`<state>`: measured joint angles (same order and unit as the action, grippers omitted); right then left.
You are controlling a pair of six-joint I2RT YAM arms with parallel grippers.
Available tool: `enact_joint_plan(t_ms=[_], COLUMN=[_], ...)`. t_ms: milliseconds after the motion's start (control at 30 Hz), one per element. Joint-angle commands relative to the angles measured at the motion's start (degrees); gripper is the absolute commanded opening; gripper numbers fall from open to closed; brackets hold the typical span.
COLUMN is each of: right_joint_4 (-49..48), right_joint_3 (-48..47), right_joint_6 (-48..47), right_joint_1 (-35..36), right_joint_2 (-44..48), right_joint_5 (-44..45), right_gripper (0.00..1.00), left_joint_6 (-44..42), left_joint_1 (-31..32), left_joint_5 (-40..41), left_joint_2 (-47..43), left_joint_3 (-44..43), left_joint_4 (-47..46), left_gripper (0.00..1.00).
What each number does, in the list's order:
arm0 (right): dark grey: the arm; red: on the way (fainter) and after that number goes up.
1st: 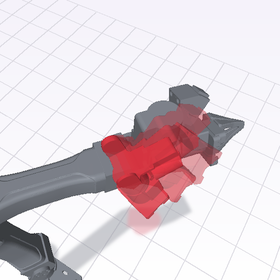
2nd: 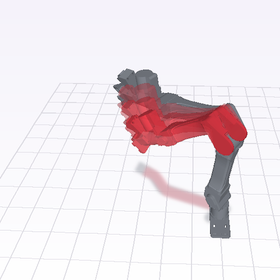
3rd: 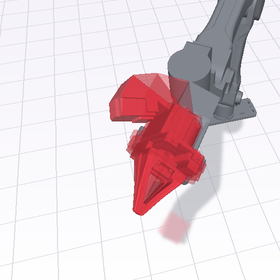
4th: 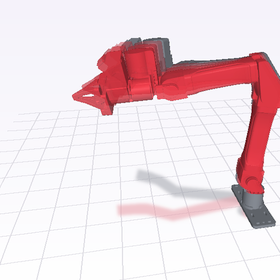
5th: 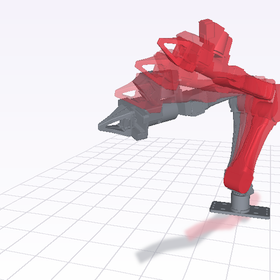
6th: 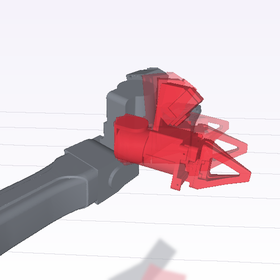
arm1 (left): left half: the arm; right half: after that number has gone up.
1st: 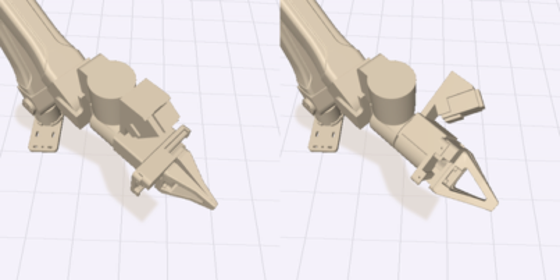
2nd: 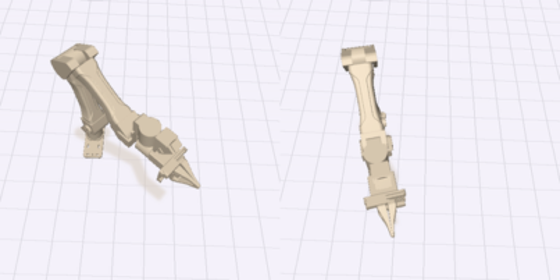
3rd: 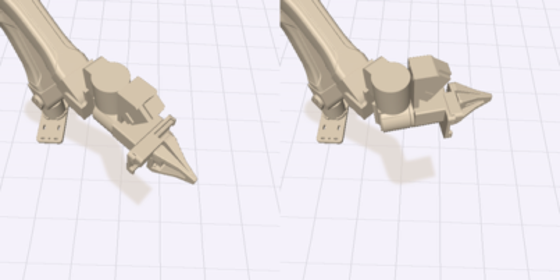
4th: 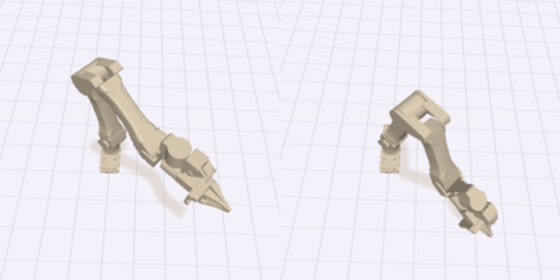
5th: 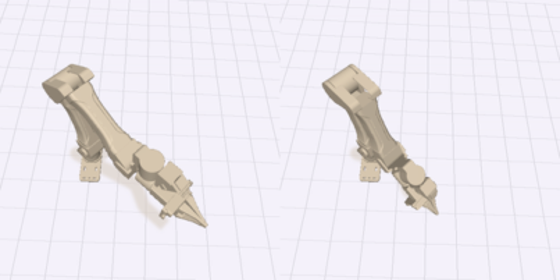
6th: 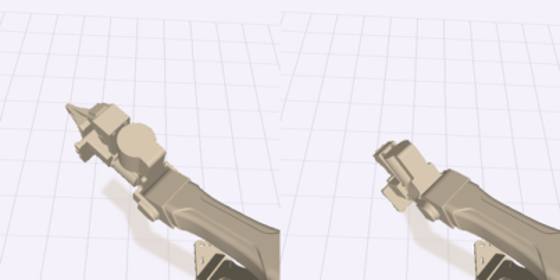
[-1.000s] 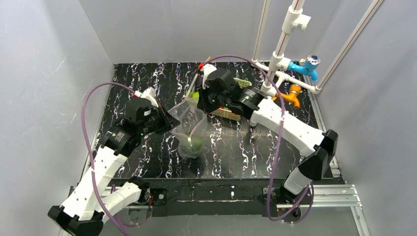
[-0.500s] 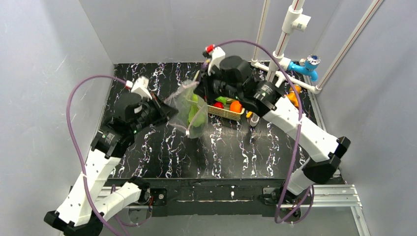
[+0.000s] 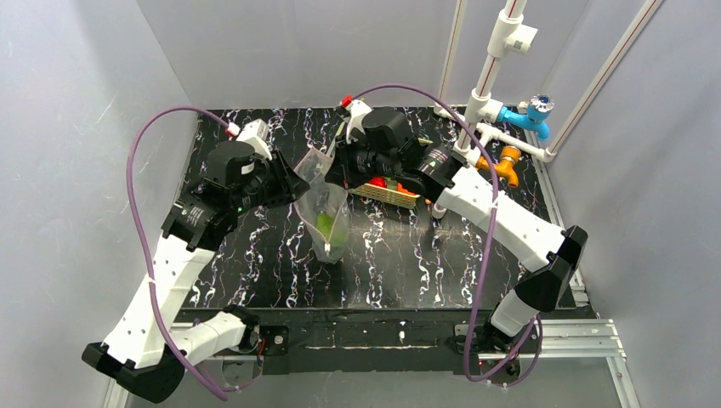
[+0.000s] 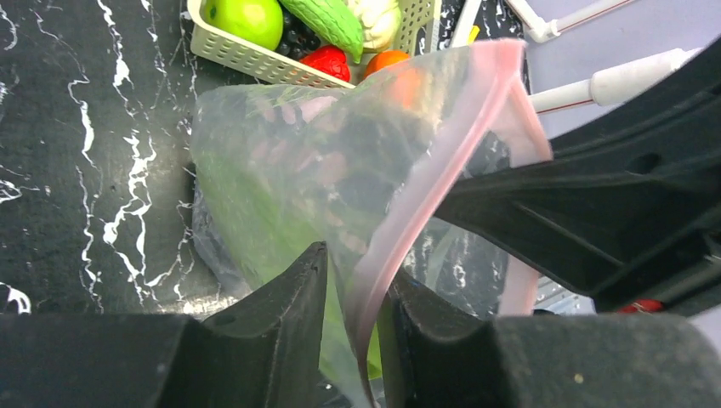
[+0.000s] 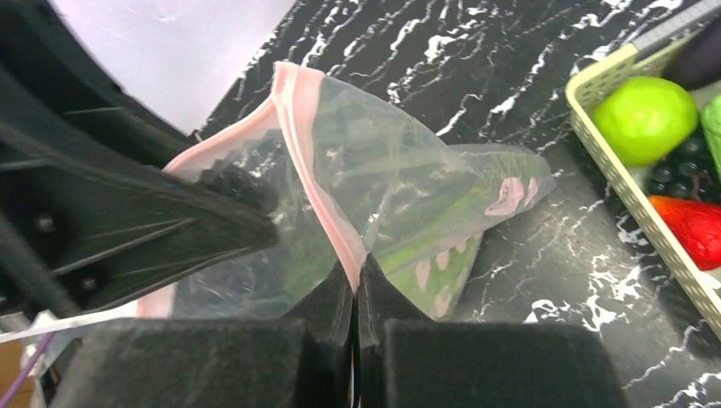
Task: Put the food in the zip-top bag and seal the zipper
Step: Adjust the zipper food storage bag at the center of the board.
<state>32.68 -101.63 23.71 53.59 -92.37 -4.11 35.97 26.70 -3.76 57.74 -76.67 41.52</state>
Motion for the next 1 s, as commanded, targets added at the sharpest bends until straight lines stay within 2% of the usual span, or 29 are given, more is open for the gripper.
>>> enact_joint_plan(t_ms=[0, 67, 167, 300, 400, 433, 533, 667, 767, 867, 967], right_joint_4=[-4.85, -6.05, -6.44, -8.64, -14.29, -13.72, -11.25, -4.95, -5.12, -3.90, -1.01], right_joint_3=[-3.62, -2.70, -2.38, -2.30, -2.74, -5.21, -11.72, -14.91, -11.92, -9.72, -8.67], right_joint_6=[2.99, 3.65, 3.69, 4.89, 9.43, 9.92, 9.24, 7.96, 9.11, 6.47, 3.87], right_joint_1=[-0.04, -0.05, -0.06, -0.34, -1.28, -1.29, -1.31, -2.14, -3.52, -3.71, -4.48], right_joint_2=[0.37, 0.95, 1.06, -0.61, -3.86, -5.42, -9.14, -10.36, -7.79, -4.64, -2.05], right_joint_5=[-5.08, -5.29, -4.73, -5.68, -10.60, -11.05, -11.27, -6.53, -7.68, -5.12, -1.39], right_gripper=[0.01, 0.01, 0.01, 0.01, 0.02, 0.07, 0.35, 0.48, 0.58, 0.73, 0.80], left_joint_6=[-4.90, -5.92, -7.08, -8.99, -11.24, -12.26, -15.65, -18.12, -18.20, -17.68, -17.78], left_joint_1=[-0.42, -0.41, -0.40, -0.42, -0.42, -0.40, -0.50, -0.96, -2.16, -5.65, -9.93], left_joint_5=[2.60, 2.27, 1.08, 3.01, 11.58, 14.01, 17.95, 18.24, 17.17, 14.08, 9.26], left_joint_2=[1.81, 1.92, 1.39, 1.06, 2.85, 4.09, 7.95, 11.48, 12.38, 11.24, 10.96], left_joint_3=[-2.01, -2.24, -2.72, -5.63, -10.52, -12.92, -19.68, -21.78, -17.41, -10.01, -3.96], left_joint_4=[4.07, 4.43, 4.49, 5.81, 9.72, 11.47, 15.82, 15.86, 13.53, 8.08, 1.87], left_gripper=[0.24, 0.18, 0.00, 0.00, 0.00, 0.00, 0.00, 0.00, 0.00, 0.00, 0.00])
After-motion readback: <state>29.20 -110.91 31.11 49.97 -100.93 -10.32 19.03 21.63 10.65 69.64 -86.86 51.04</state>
